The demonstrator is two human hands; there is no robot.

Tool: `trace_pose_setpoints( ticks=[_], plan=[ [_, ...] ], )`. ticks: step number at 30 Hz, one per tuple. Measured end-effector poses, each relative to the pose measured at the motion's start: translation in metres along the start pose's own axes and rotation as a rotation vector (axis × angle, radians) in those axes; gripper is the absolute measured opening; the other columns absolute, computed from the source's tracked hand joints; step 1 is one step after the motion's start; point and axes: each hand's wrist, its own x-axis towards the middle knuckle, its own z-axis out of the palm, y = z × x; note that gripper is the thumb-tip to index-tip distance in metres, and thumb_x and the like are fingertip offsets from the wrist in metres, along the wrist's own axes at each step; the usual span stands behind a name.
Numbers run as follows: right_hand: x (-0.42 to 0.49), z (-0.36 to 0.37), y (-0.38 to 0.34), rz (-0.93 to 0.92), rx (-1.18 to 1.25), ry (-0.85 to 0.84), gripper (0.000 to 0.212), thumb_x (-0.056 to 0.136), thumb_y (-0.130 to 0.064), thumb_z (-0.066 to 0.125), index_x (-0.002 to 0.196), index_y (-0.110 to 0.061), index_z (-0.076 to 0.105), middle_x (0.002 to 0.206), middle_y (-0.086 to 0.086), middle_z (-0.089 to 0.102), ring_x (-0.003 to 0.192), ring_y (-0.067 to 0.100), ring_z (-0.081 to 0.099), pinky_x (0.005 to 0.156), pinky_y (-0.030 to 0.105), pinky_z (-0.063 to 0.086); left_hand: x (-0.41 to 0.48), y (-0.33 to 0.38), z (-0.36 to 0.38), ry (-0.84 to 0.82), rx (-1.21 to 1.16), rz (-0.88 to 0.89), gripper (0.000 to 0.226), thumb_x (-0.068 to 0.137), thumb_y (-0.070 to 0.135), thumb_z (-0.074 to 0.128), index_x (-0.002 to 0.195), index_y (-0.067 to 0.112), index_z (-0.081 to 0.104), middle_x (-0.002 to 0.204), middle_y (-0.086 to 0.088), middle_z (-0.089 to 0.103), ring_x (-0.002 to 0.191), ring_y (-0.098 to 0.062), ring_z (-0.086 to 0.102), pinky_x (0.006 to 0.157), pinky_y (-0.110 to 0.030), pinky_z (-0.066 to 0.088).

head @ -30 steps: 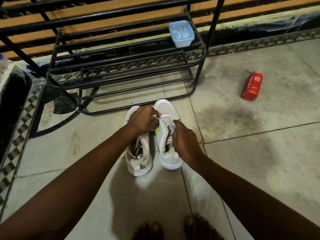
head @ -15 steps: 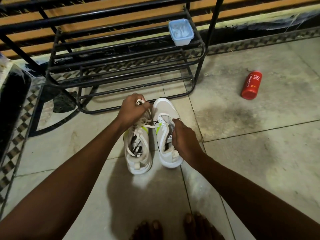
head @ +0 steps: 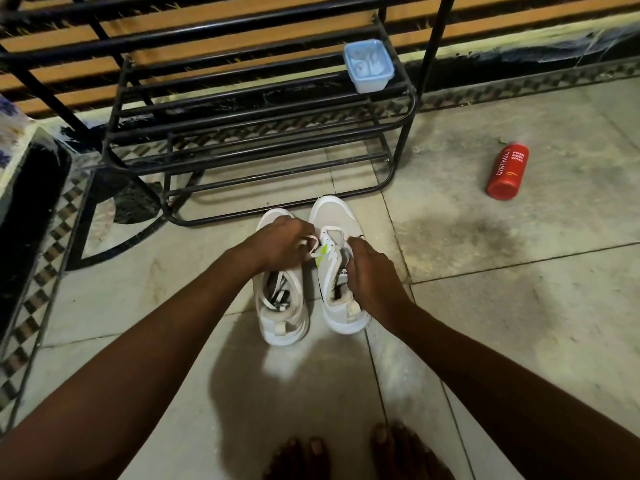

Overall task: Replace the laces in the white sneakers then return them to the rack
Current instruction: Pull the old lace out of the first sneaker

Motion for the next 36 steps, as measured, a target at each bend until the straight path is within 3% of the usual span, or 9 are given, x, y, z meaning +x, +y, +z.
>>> trace_pose_setpoints(
  ticks=[5,9,12,16,22,26,29,32,36],
  plan=[
    [0.006,-0.017,-0.002,-0.056,0.212,0.115,0.032,0.087,-0.001,0.066,0.118,0.004,0.062,0.111,0.019,0.069,0.101,0.037,0.067,0.088,0.038,0.051,-0.011,0.018,-0.025,0.120,-0.429,-0.021,0.019,0.102,0.007,0.057,0.097,0.008,0.075,0.093,-0.013,0.073,0.094,-0.029,0.068,0.080,-0.033,0.048],
    [0.014,-0.039,-0.015,0.055,0.578,0.048,0.059,0.077,-0.004,0.064,0.136,-0.006,0.054,0.123,0.002,0.065,0.106,0.001,0.062,0.095,0.024,0.048,-0.018,0.058,-0.050,0.176,-0.829,0.066,0.029,0.107,0.005,0.045,0.087,0.004,0.066,0.068,0.005,0.063,0.061,-0.013,0.055,0.057,-0.022,0.041],
    [0.024,-0.053,-0.024,0.134,1.086,-0.120,0.058,0.082,0.007,0.065,0.137,-0.005,0.051,0.131,0.015,0.064,0.122,0.023,0.063,0.107,0.038,0.049,-0.015,0.090,-0.062,0.166,-1.152,0.132,0.024,0.107,0.001,0.040,0.094,-0.003,0.060,0.066,0.004,0.059,0.059,-0.004,0.052,0.057,-0.016,0.042],
    [0.020,-0.064,-0.015,0.147,1.272,-0.167,0.044,0.083,0.004,0.071,0.125,-0.004,0.061,0.113,0.023,0.072,0.108,0.038,0.069,0.098,0.048,0.054,-0.004,0.113,-0.070,0.127,-1.436,0.117,0.025,0.107,0.003,0.037,0.096,-0.001,0.060,0.070,-0.001,0.050,0.064,-0.011,0.041,0.064,-0.027,0.033],
    [0.006,-0.079,0.028,0.307,1.186,0.062,0.011,0.088,-0.005,0.073,0.090,-0.016,0.074,0.088,0.018,0.076,0.079,0.027,0.073,0.067,0.032,0.058,0.023,0.134,-0.062,0.276,-1.429,0.041,0.027,0.105,-0.002,0.041,0.098,0.002,0.066,0.078,0.002,0.069,0.068,-0.007,0.052,0.063,-0.024,0.038],
    [0.000,-0.096,0.061,0.395,1.170,0.219,0.013,0.086,-0.005,0.076,0.098,-0.003,0.071,0.088,0.021,0.075,0.072,0.029,0.073,0.066,0.034,0.057,0.049,0.145,-0.031,0.329,-1.082,-0.130,0.030,0.106,0.007,0.048,0.089,0.018,0.070,0.078,0.010,0.066,0.078,-0.008,0.057,0.062,-0.024,0.041],
    [-0.005,-0.102,0.079,0.427,1.100,0.326,0.007,0.084,-0.005,0.077,0.090,-0.009,0.075,0.083,0.023,0.074,0.073,0.035,0.073,0.067,0.039,0.059,0.065,0.156,0.003,0.198,-0.995,-0.228,0.020,0.104,0.009,0.052,0.096,0.011,0.070,0.089,-0.005,0.070,0.088,-0.023,0.063,0.064,-0.029,0.049],
    [-0.009,-0.100,0.095,0.462,0.957,0.392,0.005,0.084,-0.010,0.077,0.089,-0.010,0.077,0.082,0.021,0.073,0.081,0.045,0.071,0.074,0.052,0.061,0.075,0.174,0.029,0.089,-1.140,-0.305,0.014,0.097,-0.003,0.054,0.101,-0.007,0.067,0.104,-0.031,0.069,0.099,-0.046,0.066,0.084,-0.052,0.054],
    [-0.015,-0.098,0.112,0.506,0.759,0.456,0.005,0.081,-0.014,0.077,0.085,-0.017,0.078,0.078,0.003,0.076,0.069,0.028,0.074,0.074,0.052,0.062,0.083,0.195,0.048,0.030,-1.363,-0.473,0.024,0.089,-0.016,0.042,0.083,0.000,0.060,0.087,-0.024,0.056,0.080,-0.034,0.057,0.075,-0.040,0.042]
  ],
)
